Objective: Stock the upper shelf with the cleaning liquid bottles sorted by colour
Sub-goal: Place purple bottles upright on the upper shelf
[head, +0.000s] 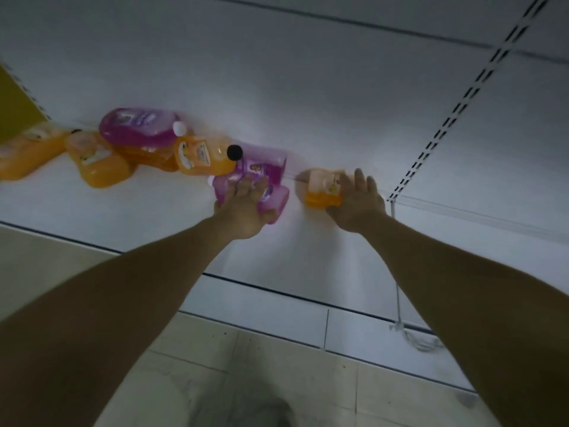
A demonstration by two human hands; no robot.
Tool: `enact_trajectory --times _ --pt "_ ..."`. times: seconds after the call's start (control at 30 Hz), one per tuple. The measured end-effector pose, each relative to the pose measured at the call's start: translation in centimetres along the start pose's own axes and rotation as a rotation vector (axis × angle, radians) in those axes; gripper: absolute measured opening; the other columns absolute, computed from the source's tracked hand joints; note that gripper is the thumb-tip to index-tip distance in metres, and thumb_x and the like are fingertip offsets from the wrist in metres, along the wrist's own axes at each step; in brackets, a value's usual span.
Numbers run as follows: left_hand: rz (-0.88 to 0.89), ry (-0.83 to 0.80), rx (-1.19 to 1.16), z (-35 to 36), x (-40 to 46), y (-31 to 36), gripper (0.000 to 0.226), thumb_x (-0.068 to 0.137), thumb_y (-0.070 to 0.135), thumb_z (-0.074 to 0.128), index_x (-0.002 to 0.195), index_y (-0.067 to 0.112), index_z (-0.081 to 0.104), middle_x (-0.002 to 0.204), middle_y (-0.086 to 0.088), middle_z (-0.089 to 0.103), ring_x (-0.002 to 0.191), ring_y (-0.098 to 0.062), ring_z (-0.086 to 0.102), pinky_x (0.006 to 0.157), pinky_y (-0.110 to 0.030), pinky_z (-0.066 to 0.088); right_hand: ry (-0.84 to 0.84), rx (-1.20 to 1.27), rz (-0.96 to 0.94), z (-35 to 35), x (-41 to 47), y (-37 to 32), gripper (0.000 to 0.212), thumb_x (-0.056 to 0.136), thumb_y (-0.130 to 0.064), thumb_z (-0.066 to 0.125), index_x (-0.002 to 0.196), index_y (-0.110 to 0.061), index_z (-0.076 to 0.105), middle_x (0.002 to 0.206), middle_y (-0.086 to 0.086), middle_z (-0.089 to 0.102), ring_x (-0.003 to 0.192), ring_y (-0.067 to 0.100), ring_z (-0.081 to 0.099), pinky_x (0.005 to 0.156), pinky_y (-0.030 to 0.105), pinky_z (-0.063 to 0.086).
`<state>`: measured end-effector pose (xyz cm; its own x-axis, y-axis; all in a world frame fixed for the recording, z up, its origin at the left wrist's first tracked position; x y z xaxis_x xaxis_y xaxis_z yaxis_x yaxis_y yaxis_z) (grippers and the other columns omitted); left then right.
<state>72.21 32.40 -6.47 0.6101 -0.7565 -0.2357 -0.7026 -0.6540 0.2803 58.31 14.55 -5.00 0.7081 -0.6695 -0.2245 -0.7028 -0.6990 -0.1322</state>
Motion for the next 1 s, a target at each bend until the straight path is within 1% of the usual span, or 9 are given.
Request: enact_trajectory --times 0.1,0.23,0.4,0.5,0.57,0.63,0.7,0.77,1.0 --pt "-0.025 0.008 0.0 1.6 0.6 -0.2 0.073 0.091 0.061 0.038 0.15 0.034 0.004 0.159 -0.002 -0.007 0.144 -0.03 -0.016 0.113 -0.056 0.003 -0.017 0.01 0.0 1.6 0.9 0.3 0.092 0.085 -0.054 0.055 0.153 -0.027 0.0 0.158 0.006 0.007 0.145 0.035 0.004 0.115 0.052 0.019" --pt "0.094 0.155 -0.043 1.3 0.9 -0.3 0.056 0.092 0.052 0.043 0.141 0.025 0.036 0.152 -0.008 0.022 0.144 -0.03 0.007 0.117 -0.049 0.007 0.045 -0.017 -0.019 1.5 0.6 0.1 0.081 0.084 -0.06 0.053 0.15 -0.031 0.016 0.153 0.009 0.018 0.141 0.036 0.012 0.113 0.048 0.021" --pt "0.142 0.209 -0.225 -0.1 -1.1 1.2 0.021 0.096 0.029 0.05 0.103 0.013 0.06 0.125 -0.007 0.047 0.126 -0.026 0.034 0.111 -0.037 0.025 0.086 0.098 -0.12 1.0 0.2 -1.5 0.067 0.09 -0.057 0.049 0.14 -0.014 0.038 0.147 0.009 0.039 0.139 0.028 0.028 0.113 0.04 0.024" --pt "0.182 0.287 -0.299 -0.3 -2.5 0.9 0.016 0.089 0.02 0.061 0.078 0.011 0.054 0.102 -0.006 0.049 0.107 -0.028 0.046 0.096 -0.031 0.034 0.054 0.118 -0.143 1.5 -0.6 -3.0 0.063 0.092 -0.058 0.039 0.143 -0.021 0.038 0.146 0.007 0.043 0.138 0.03 0.032 0.114 0.045 0.024" --pt "0.134 0.287 -0.385 0.0 -3.0 0.1 0.016 0.083 0.016 0.069 0.087 0.008 0.055 0.105 -0.008 0.048 0.102 -0.026 0.049 0.088 -0.026 0.037 0.026 0.127 -0.167 2.3 -1.6 -3.7 0.064 0.092 -0.059 0.026 0.13 -0.016 0.055 0.137 0.012 0.051 0.132 0.032 0.039 0.111 0.045 0.027" --pt "-0.004 0.247 -0.491 0.6 -3.3 -1.1 0.053 0.075 0.02 0.077 0.119 0.007 0.05 0.124 -0.011 0.041 0.109 -0.024 0.047 0.093 -0.029 0.041 0.072 0.216 -0.165 2.6 -3.1 -3.3 0.059 0.092 -0.052 0.033 0.116 -0.008 0.063 0.127 0.018 0.053 0.123 0.035 0.045 0.106 0.039 0.032" --pt "-0.116 0.213 -0.463 1.1 -3.7 -1.8 0.09 0.067 0.031 0.082 0.139 0.009 0.033 0.137 -0.014 0.031 0.122 -0.03 0.039 0.103 -0.039 0.039 0.132 0.326 -0.022 2.6 -4.5 -1.6 0.059 0.09 -0.043 0.058 0.136 -0.009 0.046 0.141 0.017 0.034 0.129 0.033 0.036 0.106 0.036 0.033" --pt "-0.192 0.187 -0.366 1.4 -4.3 -2.0 0.101 0.065 0.04 0.082 0.143 0.01 0.024 0.139 -0.015 0.028 0.125 -0.034 0.035 0.104 -0.044 0.037 0.035 0.377 0.258 3.5 -5.7 0.7 0.092 0.078 -0.05 0.071 0.148 -0.015 0.022 0.146 0.013 0.023 0.134 0.033 0.03 0.108 0.042 0.034" --pt "-0.381 -0.152 -0.743 4.0 -5.6 -2.4 0.068 0.061 0.039 0.085 0.116 0.012 0.056 0.108 -0.008 0.063 0.093 -0.024 0.062 0.076 -0.033 0.053 -0.25 0.619 0.411 5.1 -8.0 2.3 0.102 0.062 -0.048 0.085 0.14 -0.01 0.032 0.125 0.008 0.053 0.112 0.03 0.055 0.09 0.041 0.05"
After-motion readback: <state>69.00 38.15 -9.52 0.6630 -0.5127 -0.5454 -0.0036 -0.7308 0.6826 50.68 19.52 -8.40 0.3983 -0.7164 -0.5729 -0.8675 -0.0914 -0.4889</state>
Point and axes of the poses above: each hand's wrist, its own x-axis towards the middle knuckle, its own z-axis out of the palm, y = z × x, the point moved 7 cm from there along x, towards the middle knuckle
